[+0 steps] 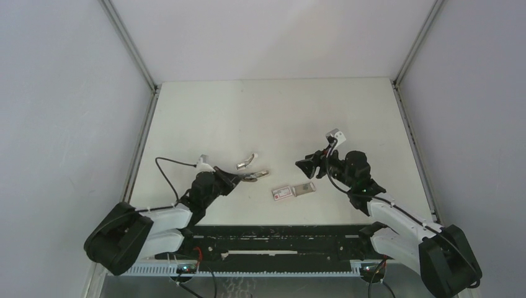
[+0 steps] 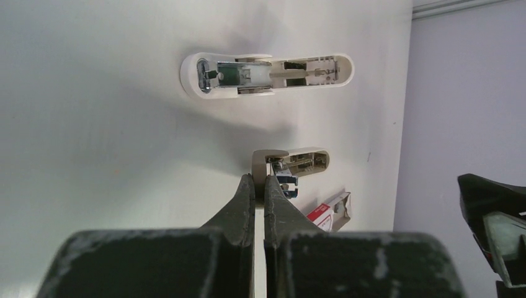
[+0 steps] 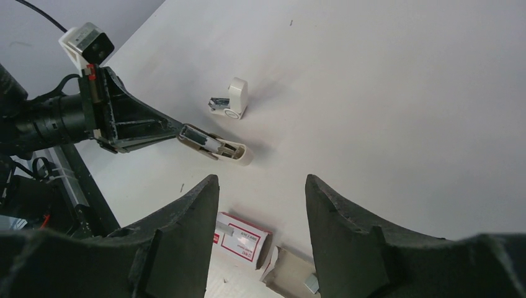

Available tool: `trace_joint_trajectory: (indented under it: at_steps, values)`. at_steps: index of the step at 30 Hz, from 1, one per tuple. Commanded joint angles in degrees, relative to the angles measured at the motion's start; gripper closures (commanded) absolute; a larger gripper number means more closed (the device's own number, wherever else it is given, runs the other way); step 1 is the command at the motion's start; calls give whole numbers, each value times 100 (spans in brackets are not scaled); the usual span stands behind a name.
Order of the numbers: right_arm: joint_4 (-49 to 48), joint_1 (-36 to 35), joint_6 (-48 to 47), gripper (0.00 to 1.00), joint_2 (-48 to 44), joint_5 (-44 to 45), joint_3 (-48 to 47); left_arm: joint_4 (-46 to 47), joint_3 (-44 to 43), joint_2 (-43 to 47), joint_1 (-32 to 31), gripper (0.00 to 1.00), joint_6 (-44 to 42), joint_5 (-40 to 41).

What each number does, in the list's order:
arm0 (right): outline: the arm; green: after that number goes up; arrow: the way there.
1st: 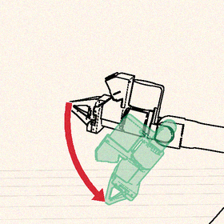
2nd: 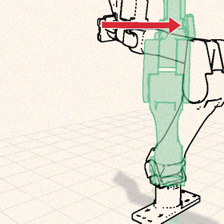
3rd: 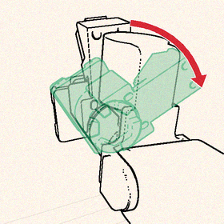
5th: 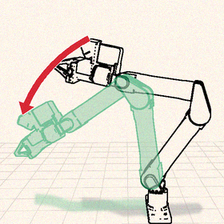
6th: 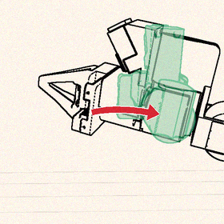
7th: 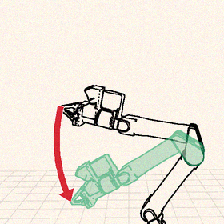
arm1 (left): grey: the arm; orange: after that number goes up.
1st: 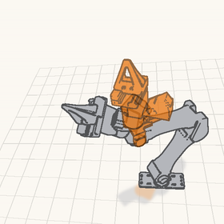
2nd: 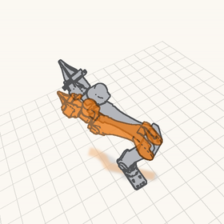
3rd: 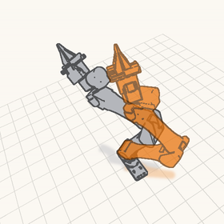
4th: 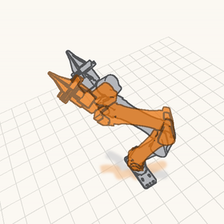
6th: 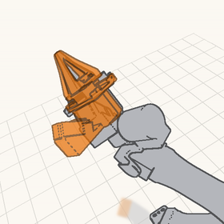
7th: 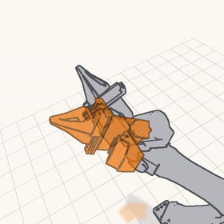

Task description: Load the staples into the stapler

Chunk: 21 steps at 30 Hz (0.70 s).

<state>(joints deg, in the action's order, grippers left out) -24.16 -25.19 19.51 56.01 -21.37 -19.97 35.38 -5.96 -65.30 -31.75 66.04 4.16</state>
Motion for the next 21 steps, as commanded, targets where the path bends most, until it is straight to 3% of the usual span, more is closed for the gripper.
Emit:
trace_joint_trajectory:
  at_steps: [1, 9, 15, 21]
  values:
    - [-124, 42, 133, 47, -172, -40, 4, 786, -361, -537, -42, 100, -31, 86]
    - [87, 102, 121, 47, -337, 176, 13, 1243, -282, -1388, -42, 99, 25, -53]
    - [78, 136, 225, 47, -312, 175, 12, 1147, -178, -1553, -43, 80, -28, 35]
    - [70, 236, 385, 47, -278, 145, 11, 962, -204, -1557, -46, 67, -105, 136]
